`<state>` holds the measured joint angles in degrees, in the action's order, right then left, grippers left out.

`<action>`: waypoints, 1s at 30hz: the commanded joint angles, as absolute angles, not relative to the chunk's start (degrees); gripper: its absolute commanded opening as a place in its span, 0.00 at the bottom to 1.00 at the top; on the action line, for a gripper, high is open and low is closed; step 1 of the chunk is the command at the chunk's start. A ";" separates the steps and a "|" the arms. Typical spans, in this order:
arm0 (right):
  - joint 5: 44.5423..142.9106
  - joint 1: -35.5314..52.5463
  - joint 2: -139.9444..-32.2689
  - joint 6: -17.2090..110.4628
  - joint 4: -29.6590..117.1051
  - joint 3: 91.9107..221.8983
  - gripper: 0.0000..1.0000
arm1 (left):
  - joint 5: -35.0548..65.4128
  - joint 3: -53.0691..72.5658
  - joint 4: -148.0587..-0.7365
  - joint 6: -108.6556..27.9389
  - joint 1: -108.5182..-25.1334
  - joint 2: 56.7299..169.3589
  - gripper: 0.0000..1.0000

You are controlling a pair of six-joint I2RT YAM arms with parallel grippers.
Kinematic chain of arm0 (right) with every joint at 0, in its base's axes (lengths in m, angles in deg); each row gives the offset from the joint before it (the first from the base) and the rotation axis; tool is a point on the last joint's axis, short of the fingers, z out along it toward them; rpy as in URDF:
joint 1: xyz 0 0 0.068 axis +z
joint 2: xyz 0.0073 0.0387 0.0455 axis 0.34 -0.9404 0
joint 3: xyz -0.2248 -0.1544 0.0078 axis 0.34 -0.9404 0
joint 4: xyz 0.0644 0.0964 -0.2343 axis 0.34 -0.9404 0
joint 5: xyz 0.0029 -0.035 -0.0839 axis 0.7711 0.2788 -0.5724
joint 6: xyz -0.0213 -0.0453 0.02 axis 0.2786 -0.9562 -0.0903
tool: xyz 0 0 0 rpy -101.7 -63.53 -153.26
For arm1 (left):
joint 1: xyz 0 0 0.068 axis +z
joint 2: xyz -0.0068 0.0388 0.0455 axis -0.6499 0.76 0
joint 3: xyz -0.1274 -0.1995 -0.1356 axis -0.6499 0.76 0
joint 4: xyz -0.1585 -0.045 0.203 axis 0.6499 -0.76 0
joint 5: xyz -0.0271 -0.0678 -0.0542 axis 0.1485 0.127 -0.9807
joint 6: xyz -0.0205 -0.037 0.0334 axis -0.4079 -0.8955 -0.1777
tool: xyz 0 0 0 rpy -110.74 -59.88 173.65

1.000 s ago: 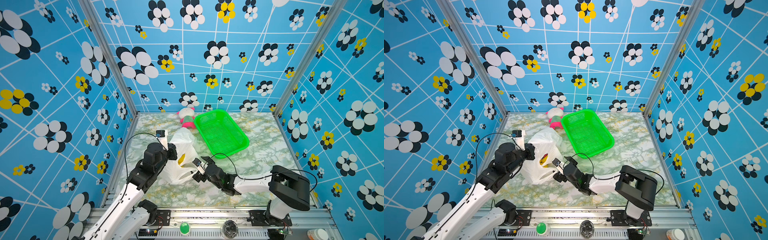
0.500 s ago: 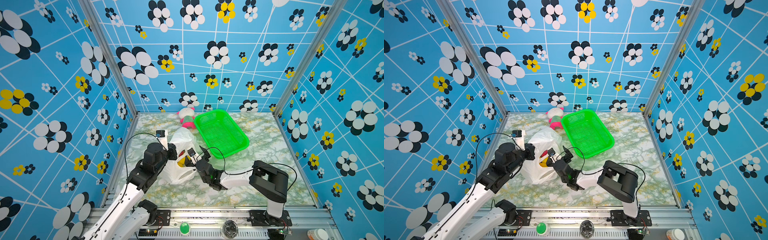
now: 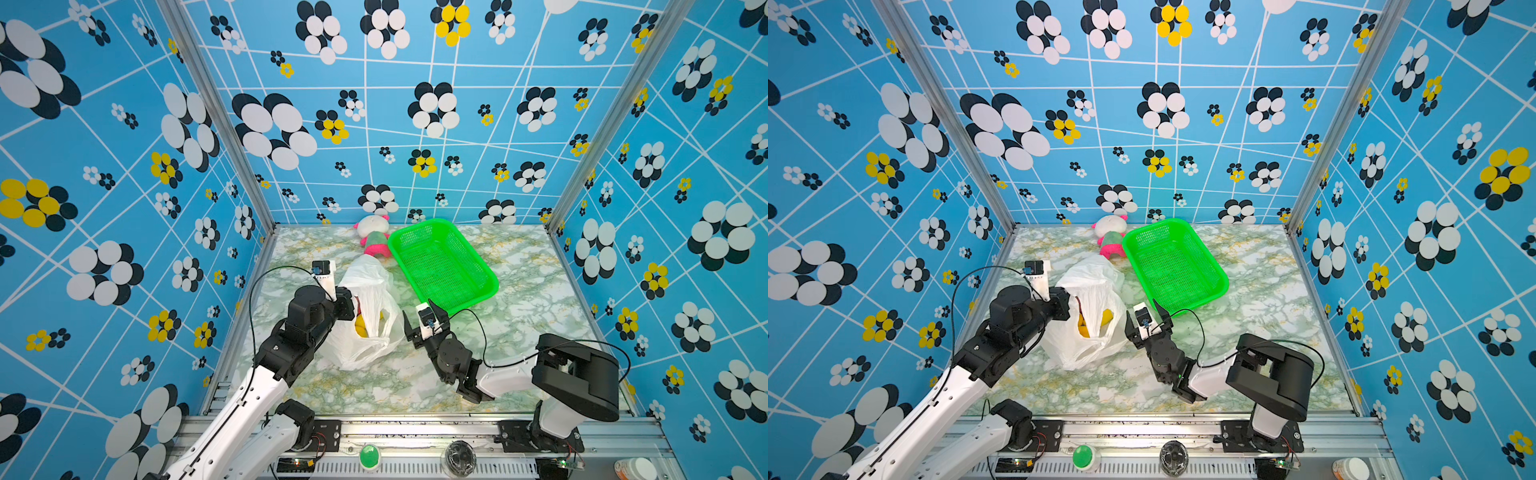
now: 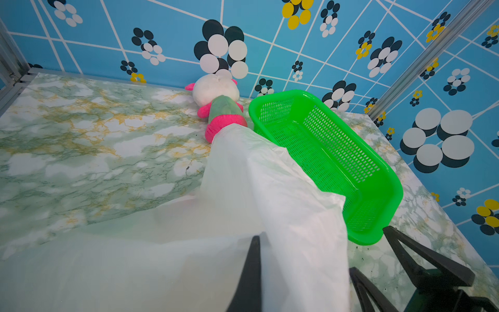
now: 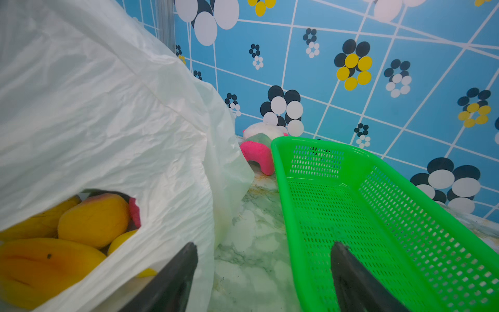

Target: Untie the knot of the plastic bag and take out the fruit

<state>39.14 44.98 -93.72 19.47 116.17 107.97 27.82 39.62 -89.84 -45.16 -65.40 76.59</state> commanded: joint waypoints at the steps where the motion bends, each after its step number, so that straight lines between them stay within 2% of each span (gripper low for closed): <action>1: 38.14 45.16 -92.14 19.52 120.56 105.65 0.80 | 28.89 38.99 -90.31 -44.38 -65.20 76.21 0.00; 4: 41.31 45.54 -92.44 18.41 119.33 104.95 0.87 | 28.90 38.95 -90.29 -44.33 -65.22 76.21 0.00; 7: 50.30 47.61 -93.15 14.40 120.95 103.14 0.93 | 28.87 38.86 -90.37 -44.32 -65.15 76.25 0.00; 9: 50.99 50.29 -94.76 10.36 121.84 103.15 0.98 | 28.86 38.87 -90.48 -44.30 -65.17 76.17 0.00; 14: 46.29 55.60 -101.80 2.64 123.46 107.44 0.99 | 28.69 38.77 -90.48 -44.34 -65.17 76.02 0.00; 19: 33.48 56.83 -107.99 -0.05 123.38 118.00 0.99 | 28.51 38.77 -90.48 -44.39 -65.23 76.16 0.00; 26: 28.29 56.32 -103.46 1.42 123.30 122.25 0.99 | 28.09 38.67 -90.39 -44.49 -65.23 76.52 0.00; 30: 27.98 53.31 -98.77 7.44 121.44 120.04 0.99 | 28.10 38.68 -90.48 -44.43 -65.23 76.53 0.00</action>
<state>31.36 55.63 -102.79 2.69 121.37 121.28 28.01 39.62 -90.39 -45.16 -65.40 76.57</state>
